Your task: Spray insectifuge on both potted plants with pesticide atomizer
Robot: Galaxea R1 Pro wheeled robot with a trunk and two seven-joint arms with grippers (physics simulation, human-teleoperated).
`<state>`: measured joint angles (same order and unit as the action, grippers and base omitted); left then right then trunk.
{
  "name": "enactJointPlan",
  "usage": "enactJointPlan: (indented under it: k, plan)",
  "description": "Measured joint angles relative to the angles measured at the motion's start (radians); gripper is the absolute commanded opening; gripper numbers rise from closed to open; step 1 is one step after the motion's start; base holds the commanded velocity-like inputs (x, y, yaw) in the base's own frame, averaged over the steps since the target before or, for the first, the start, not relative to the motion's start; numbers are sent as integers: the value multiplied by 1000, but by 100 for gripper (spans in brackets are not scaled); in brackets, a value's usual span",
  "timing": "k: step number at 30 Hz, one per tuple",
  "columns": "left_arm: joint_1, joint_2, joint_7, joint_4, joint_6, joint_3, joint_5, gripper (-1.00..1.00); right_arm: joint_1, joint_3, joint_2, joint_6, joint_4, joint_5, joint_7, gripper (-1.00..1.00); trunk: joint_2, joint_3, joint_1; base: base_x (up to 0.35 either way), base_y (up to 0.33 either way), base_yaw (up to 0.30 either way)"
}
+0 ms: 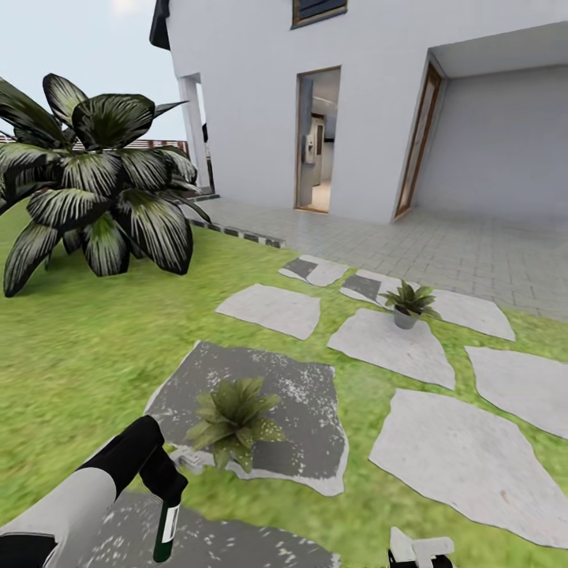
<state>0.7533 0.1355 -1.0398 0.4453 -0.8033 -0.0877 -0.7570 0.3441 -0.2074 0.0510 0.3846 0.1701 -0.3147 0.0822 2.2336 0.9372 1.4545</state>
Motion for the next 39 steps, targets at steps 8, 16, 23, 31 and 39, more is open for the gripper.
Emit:
enactJointPlan:
  k: [8,16,23,31,39]
  plan:
    - [0,0,69,-2,-14,-5,0,-100,0,0,1,1,-2,0,-1,100,0,0,0,73,73,-55]
    - [-2,5,74,-16,-15,-66,5,-100,0,0,1,1,-2,-2,-1,100,0,0,0,3,2,0]
    - [-2,2,74,-7,-15,-67,5,-100,0,0,1,0,0,-1,-2,100,0,0,1,-145,29,0]
    - [-1,2,74,-6,-17,-67,5,-100,0,0,0,0,0,0,-2,100,0,0,0,-92,263,-49]
    - [-1,-1,74,-3,-18,-63,5,-100,0,0,-1,0,0,0,-2,100,0,0,0,129,245,-251]
